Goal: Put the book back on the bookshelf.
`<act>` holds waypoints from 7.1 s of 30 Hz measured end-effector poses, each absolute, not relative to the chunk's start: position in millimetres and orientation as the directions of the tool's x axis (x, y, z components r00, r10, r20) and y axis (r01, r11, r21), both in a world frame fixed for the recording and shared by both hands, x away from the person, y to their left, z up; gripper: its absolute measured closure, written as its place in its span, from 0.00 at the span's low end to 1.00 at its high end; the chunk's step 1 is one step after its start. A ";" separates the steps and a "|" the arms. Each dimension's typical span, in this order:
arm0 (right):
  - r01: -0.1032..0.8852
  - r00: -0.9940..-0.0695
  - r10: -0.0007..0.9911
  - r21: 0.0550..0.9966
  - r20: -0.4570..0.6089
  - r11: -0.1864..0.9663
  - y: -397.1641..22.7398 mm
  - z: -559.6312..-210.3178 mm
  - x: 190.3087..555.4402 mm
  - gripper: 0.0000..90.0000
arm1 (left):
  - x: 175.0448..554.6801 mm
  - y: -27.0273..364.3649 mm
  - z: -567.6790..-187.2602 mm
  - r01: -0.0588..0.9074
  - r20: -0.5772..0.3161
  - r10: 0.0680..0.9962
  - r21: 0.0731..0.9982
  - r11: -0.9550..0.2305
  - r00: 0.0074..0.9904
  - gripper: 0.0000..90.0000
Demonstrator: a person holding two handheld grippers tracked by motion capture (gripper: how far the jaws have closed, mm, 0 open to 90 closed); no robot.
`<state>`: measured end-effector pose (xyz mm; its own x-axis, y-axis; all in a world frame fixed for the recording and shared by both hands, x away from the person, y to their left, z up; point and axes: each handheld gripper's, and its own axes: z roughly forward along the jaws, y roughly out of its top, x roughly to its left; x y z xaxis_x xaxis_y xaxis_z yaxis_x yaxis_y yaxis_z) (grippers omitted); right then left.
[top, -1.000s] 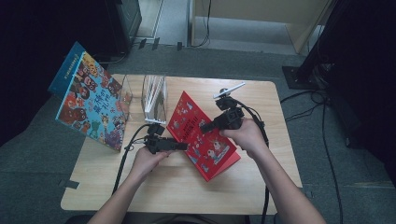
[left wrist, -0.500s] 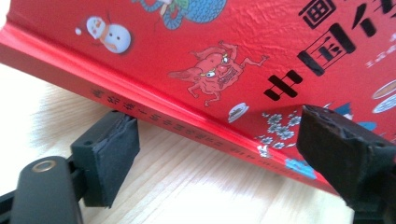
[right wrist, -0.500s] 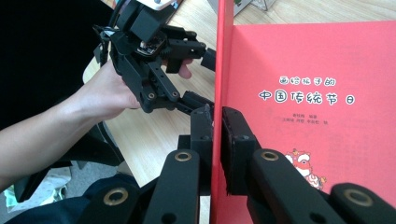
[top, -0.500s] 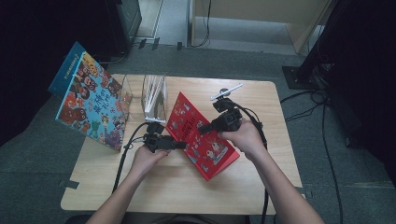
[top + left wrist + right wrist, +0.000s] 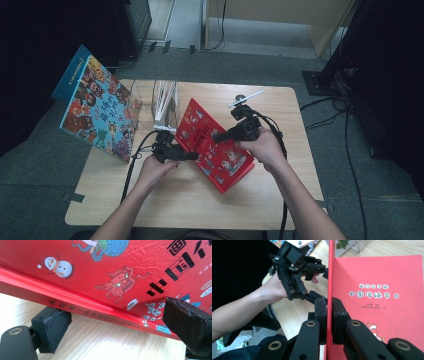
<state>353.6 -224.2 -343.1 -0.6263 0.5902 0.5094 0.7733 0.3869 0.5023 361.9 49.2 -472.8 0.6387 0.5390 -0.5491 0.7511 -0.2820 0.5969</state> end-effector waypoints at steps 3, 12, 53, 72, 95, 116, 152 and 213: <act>0.753 -0.651 0.568 0.522 0.503 0.401 -227.8 -341.1 350.4 0.96 | 361.6 48.6 -467.0 0.740 -0.541 0.531 0.607 -0.290 0.652 0.11; 0.728 -0.683 0.444 0.583 0.579 0.360 -252.7 -355.4 343.6 0.99 | 352.0 56.9 -422.9 0.635 -0.471 0.509 0.744 -0.209 0.720 0.18; 0.511 -0.788 0.554 0.787 0.269 0.345 -269.6 -398.9 352.3 0.59 | 333.3 66.9 -374.0 0.426 -0.282 0.365 0.805 -0.414 0.887 0.90; 0.462 -0.802 0.564 0.803 0.197 0.377 -259.7 -383.9 349.9 0.61 | 337.5 61.7 -354.1 0.399 -0.219 0.389 0.783 -0.478 0.895 0.87; 0.423 -0.829 0.533 0.812 0.168 0.402 -243.7 -377.4 349.9 0.63 | 347.4 46.2 -328.6 0.385 -0.165 0.377 0.668 -0.637 0.911 0.87; 0.447 -0.817 0.535 0.823 0.217 0.349 -242.1 -385.2 350.7 0.55 | 371.5 22.5 -308.7 0.414 -0.189 0.369 0.483 -0.772 0.910 0.89; 0.438 -0.782 0.598 0.838 0.177 0.324 -249.8 -432.7 317.9 0.50 | 382.5 82.4 -275.8 0.524 -0.208 0.493 0.508 -0.684 0.845 0.89; 0.436 -0.753 0.657 0.765 0.023 0.473 -227.0 -522.3 308.1 0.49 | 395.5 228.8 -256.3 0.748 -0.215 0.791 0.532 -0.397 0.573 0.89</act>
